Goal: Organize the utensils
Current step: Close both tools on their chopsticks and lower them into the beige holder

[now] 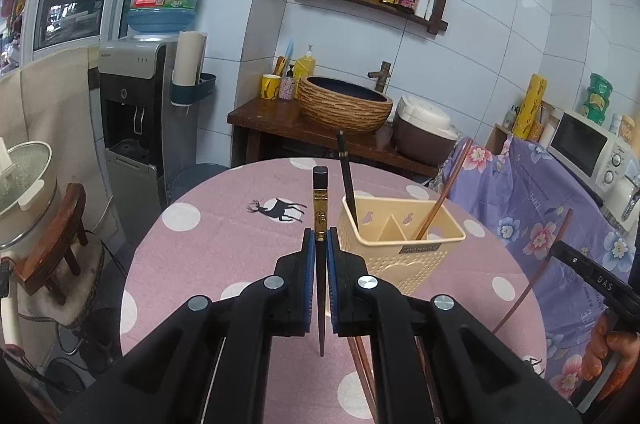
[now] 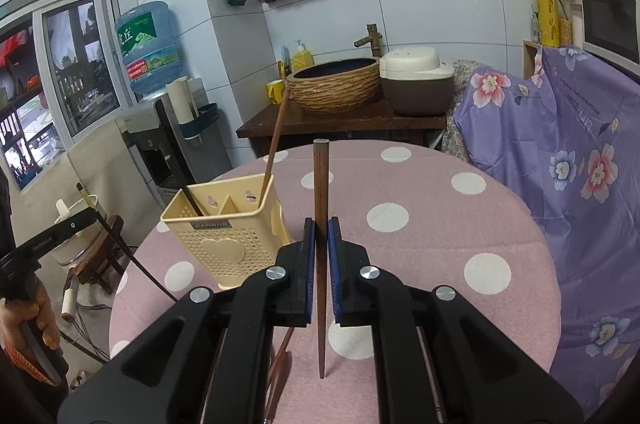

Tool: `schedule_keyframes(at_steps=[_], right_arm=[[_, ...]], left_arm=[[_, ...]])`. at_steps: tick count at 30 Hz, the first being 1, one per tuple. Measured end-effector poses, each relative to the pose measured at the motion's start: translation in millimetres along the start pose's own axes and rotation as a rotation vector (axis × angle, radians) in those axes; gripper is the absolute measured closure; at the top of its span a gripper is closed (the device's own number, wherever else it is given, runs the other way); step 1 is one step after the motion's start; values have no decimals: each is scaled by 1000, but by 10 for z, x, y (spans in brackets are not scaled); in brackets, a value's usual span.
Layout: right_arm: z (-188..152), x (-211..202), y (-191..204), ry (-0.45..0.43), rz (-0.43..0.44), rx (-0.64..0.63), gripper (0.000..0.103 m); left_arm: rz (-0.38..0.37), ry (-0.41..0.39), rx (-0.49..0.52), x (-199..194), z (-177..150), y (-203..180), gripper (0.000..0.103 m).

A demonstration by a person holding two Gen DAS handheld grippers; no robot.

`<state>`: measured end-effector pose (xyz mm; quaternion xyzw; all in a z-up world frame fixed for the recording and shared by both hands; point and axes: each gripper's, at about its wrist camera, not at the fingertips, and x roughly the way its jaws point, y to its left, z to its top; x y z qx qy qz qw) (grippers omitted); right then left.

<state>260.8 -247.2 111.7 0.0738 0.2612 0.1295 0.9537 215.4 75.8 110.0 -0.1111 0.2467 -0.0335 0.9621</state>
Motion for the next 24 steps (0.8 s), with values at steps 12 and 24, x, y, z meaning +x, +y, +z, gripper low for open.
schedule_keyframes(at_steps=[12, 24], right_arm=[[1243, -434, 561, -256, 95, -2, 96], [1142, 291, 858, -258, 23, -53, 96]], left_arm=[[-101, -219, -10, -520, 1199, -299, 101], [-41, -155, -40, 13, 1004, -156, 101]])
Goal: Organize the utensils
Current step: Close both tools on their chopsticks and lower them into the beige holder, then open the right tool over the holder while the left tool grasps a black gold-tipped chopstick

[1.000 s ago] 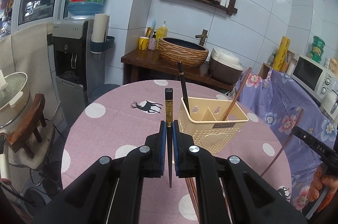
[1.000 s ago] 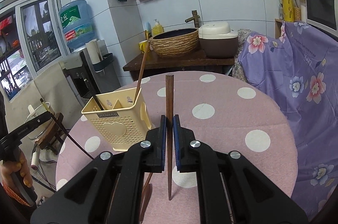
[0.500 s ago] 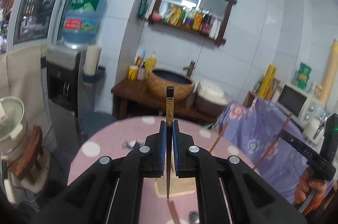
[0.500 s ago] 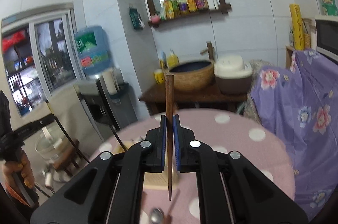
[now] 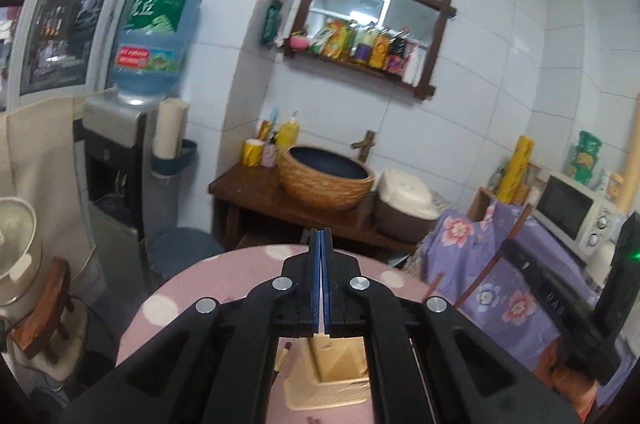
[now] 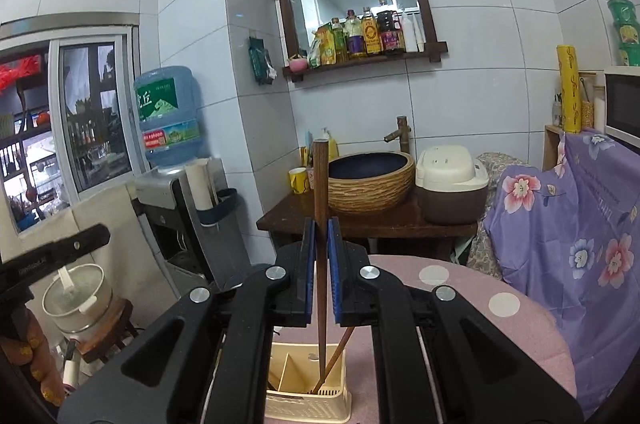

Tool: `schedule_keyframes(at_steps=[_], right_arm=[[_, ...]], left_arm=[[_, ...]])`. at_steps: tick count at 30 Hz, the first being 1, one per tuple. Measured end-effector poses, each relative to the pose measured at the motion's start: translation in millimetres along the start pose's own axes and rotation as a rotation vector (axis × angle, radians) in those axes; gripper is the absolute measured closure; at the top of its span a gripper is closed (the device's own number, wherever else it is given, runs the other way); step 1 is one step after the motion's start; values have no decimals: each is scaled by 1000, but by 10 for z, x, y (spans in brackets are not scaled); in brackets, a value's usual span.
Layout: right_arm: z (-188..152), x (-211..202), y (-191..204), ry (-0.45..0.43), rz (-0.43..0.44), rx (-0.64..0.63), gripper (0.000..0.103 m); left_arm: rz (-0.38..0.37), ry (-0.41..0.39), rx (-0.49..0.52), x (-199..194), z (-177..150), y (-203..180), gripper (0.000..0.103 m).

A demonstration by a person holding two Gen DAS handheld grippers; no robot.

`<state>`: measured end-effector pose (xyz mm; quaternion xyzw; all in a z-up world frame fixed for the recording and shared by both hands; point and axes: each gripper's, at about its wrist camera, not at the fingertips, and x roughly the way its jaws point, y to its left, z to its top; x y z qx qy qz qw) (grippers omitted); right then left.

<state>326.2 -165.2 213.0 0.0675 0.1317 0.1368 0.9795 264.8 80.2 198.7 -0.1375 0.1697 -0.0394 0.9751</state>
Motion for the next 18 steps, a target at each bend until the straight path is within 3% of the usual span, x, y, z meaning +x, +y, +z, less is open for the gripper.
schedule_keyframes(at_steps=[4, 7, 9, 11, 18], right_arm=[[-217, 232, -3, 77, 4, 10, 96], [-404, 348, -25, 132, 2, 24, 96], [-550, 420, -74, 175, 7, 51, 96], [-666, 459, -99, 194, 4, 58, 96], [-889, 522, -129, 230, -9, 61, 96]], left_arm=[[8, 93, -46, 174, -207, 302, 101], [52, 188, -23, 314, -424, 479, 99], [70, 267, -7, 413, -612, 576, 88], [76, 332, -3, 476, -869, 664, 68], [50, 495, 65, 623, -1589, 661, 60]])
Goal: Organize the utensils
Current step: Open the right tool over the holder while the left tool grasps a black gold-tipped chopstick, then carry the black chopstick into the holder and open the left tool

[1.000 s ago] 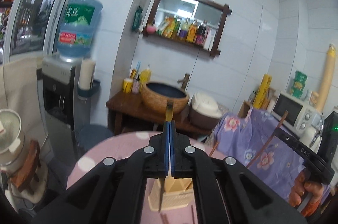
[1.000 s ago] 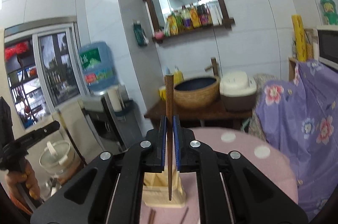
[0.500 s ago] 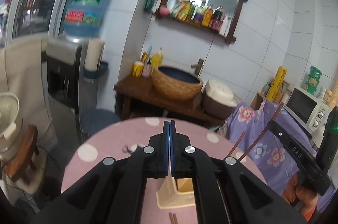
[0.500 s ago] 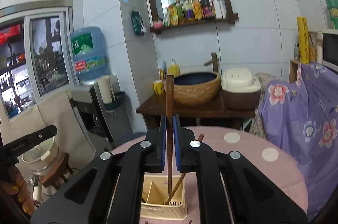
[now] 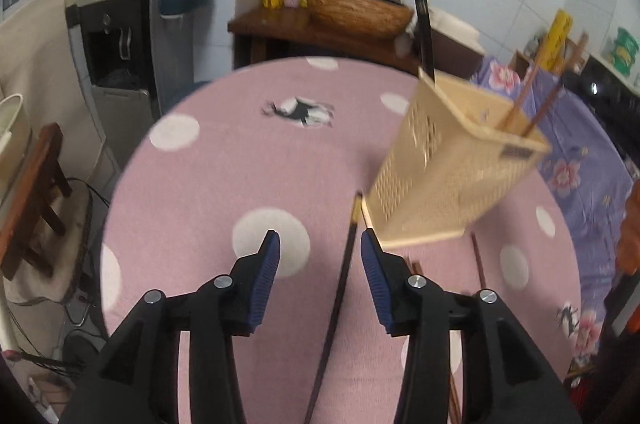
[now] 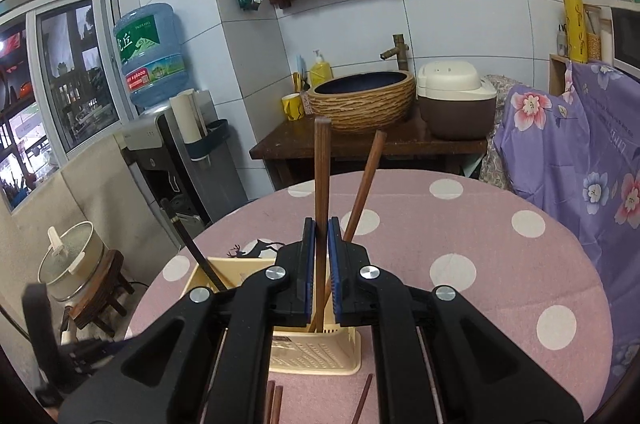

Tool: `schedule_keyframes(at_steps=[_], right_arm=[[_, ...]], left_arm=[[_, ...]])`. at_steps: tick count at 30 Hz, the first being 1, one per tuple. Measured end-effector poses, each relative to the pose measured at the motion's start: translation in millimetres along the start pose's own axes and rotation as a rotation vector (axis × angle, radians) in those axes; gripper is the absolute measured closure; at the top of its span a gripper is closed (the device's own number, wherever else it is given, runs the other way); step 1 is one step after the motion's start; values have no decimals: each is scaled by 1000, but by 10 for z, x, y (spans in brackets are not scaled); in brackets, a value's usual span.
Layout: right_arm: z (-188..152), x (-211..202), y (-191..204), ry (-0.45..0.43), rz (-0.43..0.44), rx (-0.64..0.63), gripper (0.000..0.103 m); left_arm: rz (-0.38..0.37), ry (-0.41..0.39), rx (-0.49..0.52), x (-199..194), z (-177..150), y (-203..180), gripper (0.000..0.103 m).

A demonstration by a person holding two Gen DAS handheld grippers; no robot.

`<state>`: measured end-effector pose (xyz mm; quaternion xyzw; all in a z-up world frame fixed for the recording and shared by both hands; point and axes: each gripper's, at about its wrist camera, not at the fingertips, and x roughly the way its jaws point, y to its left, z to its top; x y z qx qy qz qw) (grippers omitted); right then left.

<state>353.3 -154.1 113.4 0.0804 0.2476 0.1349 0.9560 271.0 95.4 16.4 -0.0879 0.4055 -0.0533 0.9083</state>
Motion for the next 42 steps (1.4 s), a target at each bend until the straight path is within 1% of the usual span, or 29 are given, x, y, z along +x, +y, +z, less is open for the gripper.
schedule_keyframes(at_steps=[5, 7, 8, 9, 10, 12, 16, 18, 20, 22, 28, 30, 31, 34, 36, 39, 42], right_arm=[[-65, -13, -10, -10, -6, -2, 95], [-77, -51, 17, -22, -8, -20, 92], [-91, -85, 20, -32, -13, -27, 89], [-102, -122, 21, -41, -16, -32, 79], [-119, -173, 16, -54, -17, -34, 67], [-171, -288, -7, -81, -22, -27, 58], [-345, -462, 0, -83, -22, -56, 58], [-460, -540, -19, -72, -12, -61, 58], [-558, -617, -60, -62, -1, -54, 58], [-635, -691, -112, -57, 6, -38, 58], [-830, -890, -234, -48, 31, 11, 58], [-904, -939, -273, -42, 37, 32, 58], [-936, -951, -290, -39, 35, 41, 58], [-1067, -987, -368, -20, 35, 78, 58], [-1170, -1008, -447, -1, 25, 112, 58], [-1303, -1034, -568, 24, 15, 167, 58], [-1413, -1072, -677, 37, 5, 198, 58]], left_arm=[[0, 42, 59, 180, -175, -113, 59], [7, 52, 91, 237, -211, -177, 59], [13, 62, 114, 270, -226, -213, 59], [18, 72, 131, 312, -230, -235, 59], [23, 78, 145, 352, -235, -257, 59], [39, 84, 166, 436, -243, -299, 59], [63, 122, 217, 672, -229, -396, 59], [80, 134, 246, 785, -224, -430, 63], [92, 146, 250, 885, -221, -420, 69], [94, 119, 255, 901, -199, -408, 74], [99, 113, 276, 981, -108, -405, 83], [105, 109, 283, 1001, -91, -406, 90], [109, 107, 289, 1006, -91, -413, 95], [134, 92, 297, 999, -122, -437, 95], [136, 83, 287, 979, -143, -424, 95], [129, 86, 228, 940, -135, -342, 95], [122, 42, 183, 759, -105, -257, 95]])
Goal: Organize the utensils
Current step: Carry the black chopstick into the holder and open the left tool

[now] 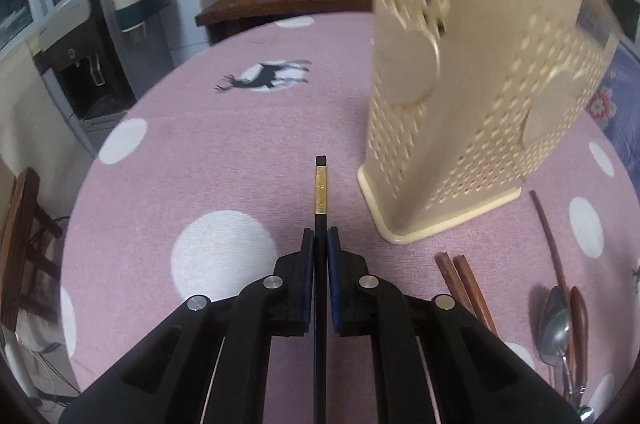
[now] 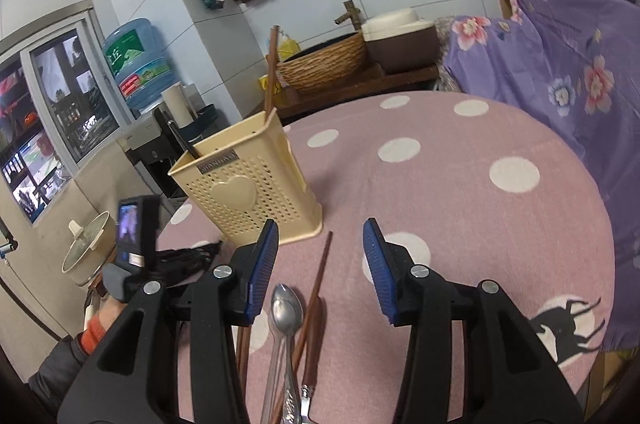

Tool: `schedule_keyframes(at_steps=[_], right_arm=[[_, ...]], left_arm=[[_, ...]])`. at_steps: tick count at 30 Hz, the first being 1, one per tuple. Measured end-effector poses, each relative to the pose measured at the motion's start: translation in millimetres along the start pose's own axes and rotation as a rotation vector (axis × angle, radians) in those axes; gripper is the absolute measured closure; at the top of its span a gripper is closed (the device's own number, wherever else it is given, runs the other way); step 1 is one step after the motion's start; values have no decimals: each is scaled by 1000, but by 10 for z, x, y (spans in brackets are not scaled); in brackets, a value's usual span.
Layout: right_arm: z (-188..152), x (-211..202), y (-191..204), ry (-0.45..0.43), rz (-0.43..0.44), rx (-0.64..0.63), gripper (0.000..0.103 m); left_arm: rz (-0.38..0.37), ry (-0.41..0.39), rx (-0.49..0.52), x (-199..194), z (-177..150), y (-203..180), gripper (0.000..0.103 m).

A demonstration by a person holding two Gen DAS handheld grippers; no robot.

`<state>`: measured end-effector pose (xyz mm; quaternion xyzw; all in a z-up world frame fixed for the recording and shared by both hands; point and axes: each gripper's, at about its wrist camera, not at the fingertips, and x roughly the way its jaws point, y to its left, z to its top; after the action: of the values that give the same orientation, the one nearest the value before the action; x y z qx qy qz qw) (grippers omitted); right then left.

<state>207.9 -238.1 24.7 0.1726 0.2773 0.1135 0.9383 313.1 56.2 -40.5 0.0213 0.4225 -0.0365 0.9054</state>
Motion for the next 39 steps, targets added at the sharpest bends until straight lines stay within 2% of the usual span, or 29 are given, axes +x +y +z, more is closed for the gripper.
schedule_keyframes(at_steps=[5, 10, 12, 18, 23, 27, 33, 36, 39], right_arm=[[-126, -39, -104, 16, -6, 22, 58], [-210, -92, -134, 13, 0, 33, 58], [-215, -102, -132, 8, 6, 38, 58], [-221, -130, -79, 8, 23, 39, 58], [-224, -215, -109, -8, 3, 28, 58], [-217, -259, -154, -13, -1, 35, 58], [-233, -287, -128, -15, 12, 31, 58], [-243, -306, -129, -16, 16, 34, 58], [-272, -331, -136, -17, 11, 33, 58]], left_arm=[[-49, -114, -114, -637, 43, 236, 95], [-56, -290, -175, -1380, 34, 412, 95], [-51, -326, -187, -1509, 27, 436, 95], [-30, -363, -184, -1603, 97, 391, 95], [-26, -392, -190, -1722, 264, 403, 96], [-32, -456, -190, -2000, 540, 394, 96], [-55, -602, -156, -2562, 1064, 164, 96], [-77, -630, -156, -2588, 1233, 15, 96], [-92, -607, -165, -2387, 1287, -107, 96]])
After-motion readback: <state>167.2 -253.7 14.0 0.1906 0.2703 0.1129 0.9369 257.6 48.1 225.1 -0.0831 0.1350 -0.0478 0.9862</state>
